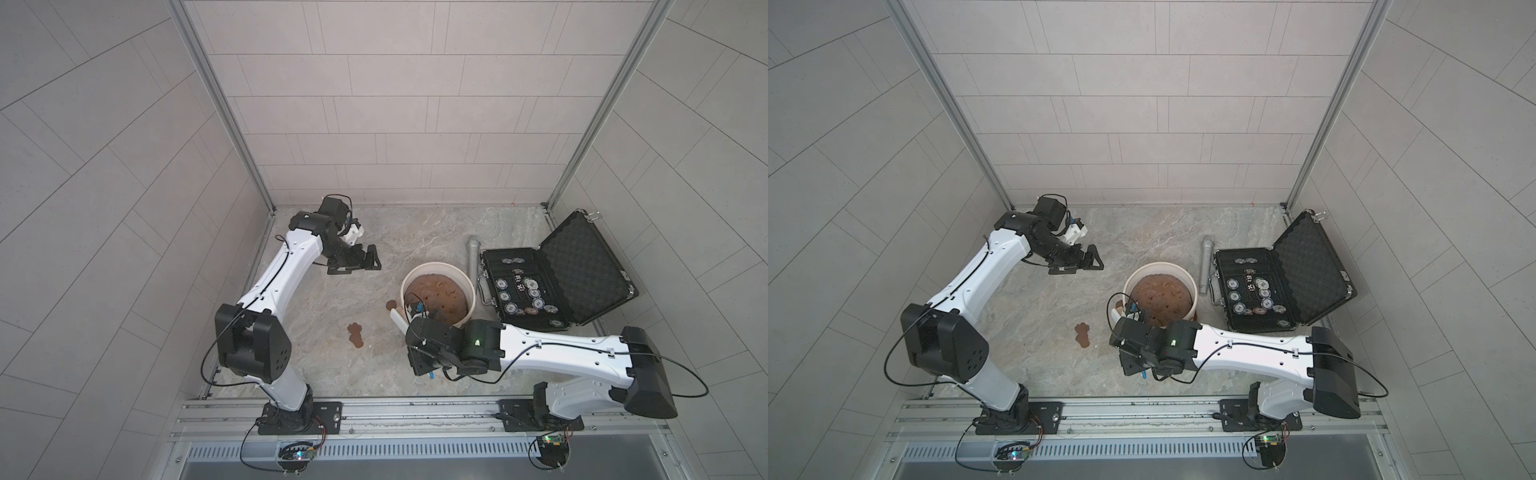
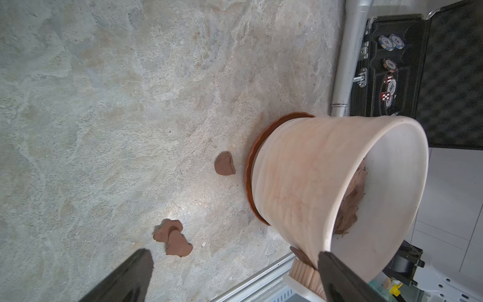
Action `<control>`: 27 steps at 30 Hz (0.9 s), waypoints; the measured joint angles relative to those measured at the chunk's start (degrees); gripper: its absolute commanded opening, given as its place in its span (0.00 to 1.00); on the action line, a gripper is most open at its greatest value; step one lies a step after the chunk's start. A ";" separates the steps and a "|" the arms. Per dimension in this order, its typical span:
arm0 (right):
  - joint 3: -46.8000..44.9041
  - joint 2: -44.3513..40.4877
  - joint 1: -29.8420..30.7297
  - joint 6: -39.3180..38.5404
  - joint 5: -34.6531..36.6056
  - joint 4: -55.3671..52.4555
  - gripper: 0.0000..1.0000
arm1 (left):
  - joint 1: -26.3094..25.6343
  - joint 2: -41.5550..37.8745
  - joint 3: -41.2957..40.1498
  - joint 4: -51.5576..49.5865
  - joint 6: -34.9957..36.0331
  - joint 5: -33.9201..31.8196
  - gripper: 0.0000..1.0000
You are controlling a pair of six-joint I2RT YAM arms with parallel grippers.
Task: Scrub the dried mud off the ceramic pot
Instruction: Brush off the soil from the pot.
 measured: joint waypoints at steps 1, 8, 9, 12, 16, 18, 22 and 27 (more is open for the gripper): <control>0.07 0.74 -0.37 -0.22 -0.52 0.42 0.00 | 0.02 0.00 0.00 0.00 -0.02 -0.02 1.00; 4.50 11.96 -2.54 -3.69 -3.04 -0.09 0.00 | 0.92 -0.24 -0.68 0.46 -0.37 0.00 1.00; 4.83 13.35 -2.60 -4.22 -3.43 -0.42 0.00 | 1.05 -0.44 -1.11 0.70 -0.44 0.00 1.00; 4.94 15.63 -1.97 -6.71 -5.64 -0.90 0.00 | 1.49 -1.05 -2.43 1.18 -0.79 0.02 1.00; 7.39 15.26 3.45 -12.79 -8.20 -0.24 0.00 | 2.14 -1.73 -3.17 1.46 -1.01 0.22 1.00; 8.37 13.29 6.99 -15.28 -8.90 1.14 0.00 | 2.49 -2.03 -3.17 1.70 -1.16 0.35 1.00; 4.39 2.08 8.83 -16.68 -8.33 3.72 0.00 | 2.80 -2.58 -3.17 1.90 -1.25 1.57 1.00; -4.46 -14.36 7.82 -20.15 -7.91 3.67 0.00 | 1.92 -3.21 -3.21 1.90 -1.20 3.21 0.97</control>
